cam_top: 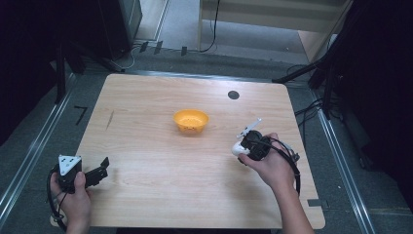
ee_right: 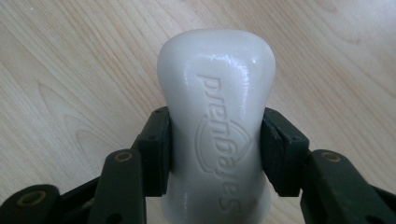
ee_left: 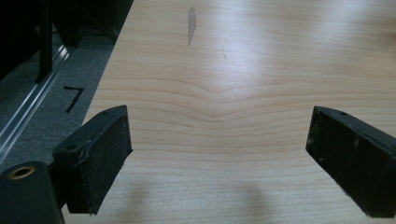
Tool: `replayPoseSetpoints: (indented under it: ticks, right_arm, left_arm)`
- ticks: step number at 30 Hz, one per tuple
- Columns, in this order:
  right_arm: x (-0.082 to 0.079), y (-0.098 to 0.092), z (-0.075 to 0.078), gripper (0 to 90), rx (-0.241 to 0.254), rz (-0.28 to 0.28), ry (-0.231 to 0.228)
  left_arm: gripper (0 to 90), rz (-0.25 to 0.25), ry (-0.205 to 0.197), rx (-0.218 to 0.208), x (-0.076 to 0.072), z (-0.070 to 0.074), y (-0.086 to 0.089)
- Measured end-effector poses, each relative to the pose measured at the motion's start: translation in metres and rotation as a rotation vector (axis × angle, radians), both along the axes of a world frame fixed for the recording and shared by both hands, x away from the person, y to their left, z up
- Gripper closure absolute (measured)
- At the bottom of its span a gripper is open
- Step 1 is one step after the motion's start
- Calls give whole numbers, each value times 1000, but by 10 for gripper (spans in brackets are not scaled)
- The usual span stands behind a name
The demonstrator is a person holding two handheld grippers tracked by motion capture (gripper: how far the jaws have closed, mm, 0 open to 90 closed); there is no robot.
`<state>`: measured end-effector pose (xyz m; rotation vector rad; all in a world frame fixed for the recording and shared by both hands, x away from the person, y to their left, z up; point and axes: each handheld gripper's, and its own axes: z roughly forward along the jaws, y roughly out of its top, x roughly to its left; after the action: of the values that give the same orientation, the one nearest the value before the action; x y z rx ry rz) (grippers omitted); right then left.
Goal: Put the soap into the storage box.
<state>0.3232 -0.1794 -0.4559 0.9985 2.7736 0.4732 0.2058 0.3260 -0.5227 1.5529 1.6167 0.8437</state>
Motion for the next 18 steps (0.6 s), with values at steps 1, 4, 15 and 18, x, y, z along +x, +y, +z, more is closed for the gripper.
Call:
replayPoseSetpoints:
  ticks: [1,4,15,18]
  right_arm:
    - [1,0,1,513,0,15,-3]
    - [5,3,4,512,2,37,-10]
    - [22,15,15,512,-20,118,-38]
    - [27,19,19,512,-27,150,-51]
  left_arm:
    - [72,-1,1,0,0,0,0]
    - [71,-1,2,-1,0,0,0]
    - [71,0,0,-3,0,0,0]
    - [71,0,-1,-4,0,0,0]
